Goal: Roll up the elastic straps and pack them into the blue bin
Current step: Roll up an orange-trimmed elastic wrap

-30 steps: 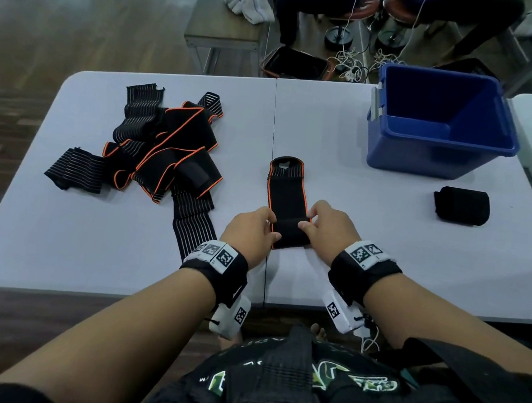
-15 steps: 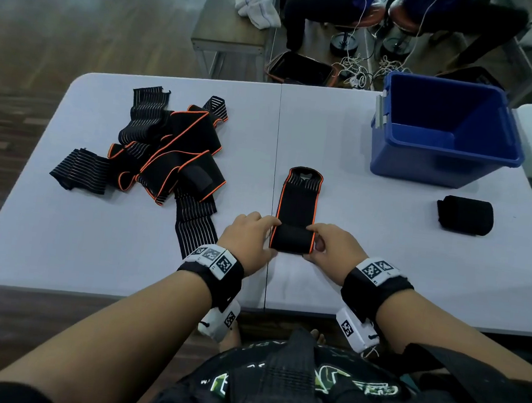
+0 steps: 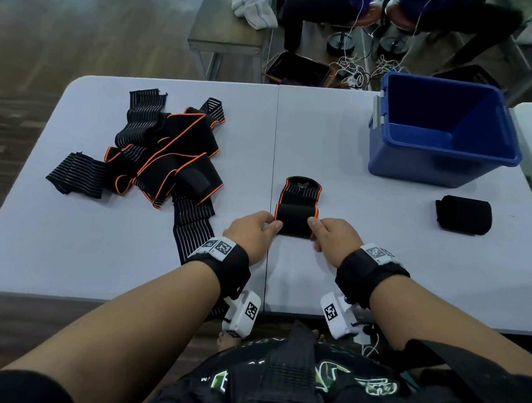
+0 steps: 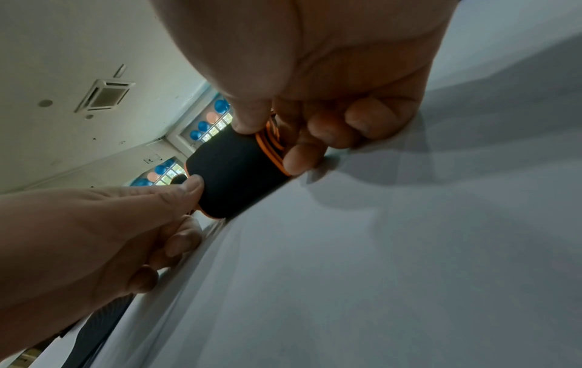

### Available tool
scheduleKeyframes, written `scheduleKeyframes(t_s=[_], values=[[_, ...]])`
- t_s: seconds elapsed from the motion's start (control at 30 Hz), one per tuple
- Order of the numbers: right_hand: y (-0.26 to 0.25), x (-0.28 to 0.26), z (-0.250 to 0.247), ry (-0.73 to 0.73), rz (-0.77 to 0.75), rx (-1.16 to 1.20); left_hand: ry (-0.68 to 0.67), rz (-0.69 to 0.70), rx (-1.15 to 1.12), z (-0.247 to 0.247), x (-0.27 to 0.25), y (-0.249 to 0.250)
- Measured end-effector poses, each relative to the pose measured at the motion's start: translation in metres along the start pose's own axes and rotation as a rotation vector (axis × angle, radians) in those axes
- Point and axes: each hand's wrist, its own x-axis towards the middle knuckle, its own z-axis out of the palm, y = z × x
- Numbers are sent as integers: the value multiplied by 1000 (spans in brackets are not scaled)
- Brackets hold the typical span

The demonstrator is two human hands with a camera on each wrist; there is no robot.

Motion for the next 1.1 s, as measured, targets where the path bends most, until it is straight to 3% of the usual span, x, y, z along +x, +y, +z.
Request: scheduleKeyframes(t_s=[0.37,0.53,0.7,0.9,1.1], values=[[-1,11,3,28,62,-87,47,-48,45,2,1,14],[6,14,7,174,117,153,109,-45,-43,-1,8,17],[10,13,3,263,93,346,232,-60,-325,-4,16,26],[28,9,-25,420,175,290,164,35,-233,14,23,68],[67,-16,-73,577,232,288,-21,166,-272,55,20,127]])
